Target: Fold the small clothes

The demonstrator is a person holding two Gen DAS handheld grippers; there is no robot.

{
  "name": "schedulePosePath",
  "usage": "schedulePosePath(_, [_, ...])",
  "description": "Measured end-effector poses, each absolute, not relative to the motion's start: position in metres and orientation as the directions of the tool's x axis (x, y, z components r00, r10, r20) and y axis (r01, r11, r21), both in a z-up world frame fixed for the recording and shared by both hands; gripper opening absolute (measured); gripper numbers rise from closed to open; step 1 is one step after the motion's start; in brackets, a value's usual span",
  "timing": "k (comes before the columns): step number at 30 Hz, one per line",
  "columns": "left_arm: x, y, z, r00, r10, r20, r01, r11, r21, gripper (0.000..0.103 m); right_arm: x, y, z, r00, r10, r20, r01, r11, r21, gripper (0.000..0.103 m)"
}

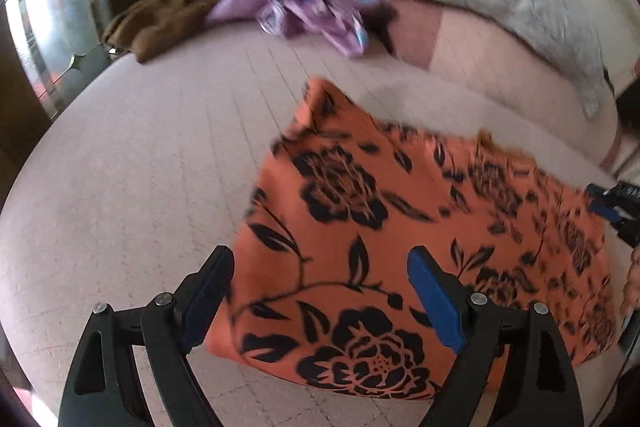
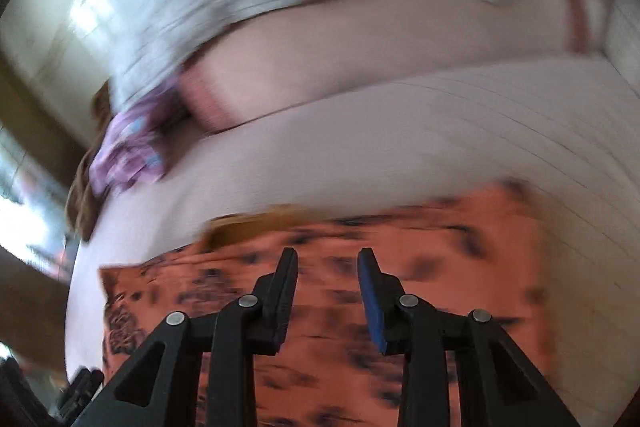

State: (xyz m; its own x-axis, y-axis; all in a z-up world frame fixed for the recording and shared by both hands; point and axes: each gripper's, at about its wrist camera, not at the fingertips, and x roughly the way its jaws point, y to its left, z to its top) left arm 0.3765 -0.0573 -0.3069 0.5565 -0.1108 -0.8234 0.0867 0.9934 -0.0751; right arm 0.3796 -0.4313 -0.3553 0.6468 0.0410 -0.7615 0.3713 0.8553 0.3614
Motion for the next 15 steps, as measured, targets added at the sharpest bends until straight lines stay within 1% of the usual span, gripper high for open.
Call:
schedulePosePath(2, [0.384, -0.063, -0.322, 0.503, -0.077, -0.861, 0.099, 0.995, -0.031, 0.089, 0.365, -0.47, -0.369, 0.653, 0.025, -0.757, 0.444, 0.797, 0.41, 0.035])
schedulePosePath(3, [0.389, -0.066, -0.334, 0.468, -0.036, -0.883, 0.105, 0.994, 0.015, 0.089, 0.362, -0.487, -0.381, 0.639, 0.027, -0.769, 0.483, 0.764, 0.428, 0.033])
schedulePosePath(4, [0.391, -0.068, -0.336, 0.471, -0.019, -0.882, 0.106, 0.994, 0.035, 0.09, 0.36, -0.504, -0.398, 0.609, 0.041, -0.792, 0.528, 0.724, 0.443, 0.034])
schedulePosePath(5, [0.393, -0.069, -0.336, 0.485, -0.007, -0.875, 0.104, 0.993, 0.05, 0.091, 0.357, -0.513, -0.408, 0.611, 0.064, -0.789, 0.538, 0.697, 0.473, 0.034])
schedulePosePath(6, [0.394, -0.068, -0.334, 0.484, -0.007, -0.875, 0.098, 0.994, 0.046, 0.091, 0.351, -0.518, -0.411, 0.642, 0.083, -0.762, 0.523, 0.68, 0.514, 0.033])
schedulePosePath(9, [0.395, -0.061, -0.322, 0.514, -0.029, -0.857, 0.063, 0.998, 0.004, 0.091, 0.329, -0.521, -0.394, 0.671, 0.073, -0.738, 0.515, 0.67, 0.534, 0.035])
schedulePosePath(12, [0.386, -0.057, -0.306, 0.559, -0.074, -0.826, 0.074, 0.997, -0.04, 0.091, 0.297, -0.504, -0.369, 0.687, 0.09, -0.721, 0.44, 0.737, 0.512, 0.035])
schedulePosePath(15, [0.367, -0.059, -0.295, 0.619, -0.073, -0.782, 0.098, 0.995, -0.016, 0.091, 0.265, -0.478, -0.353, 0.695, 0.14, -0.706, 0.365, 0.777, 0.513, 0.035])
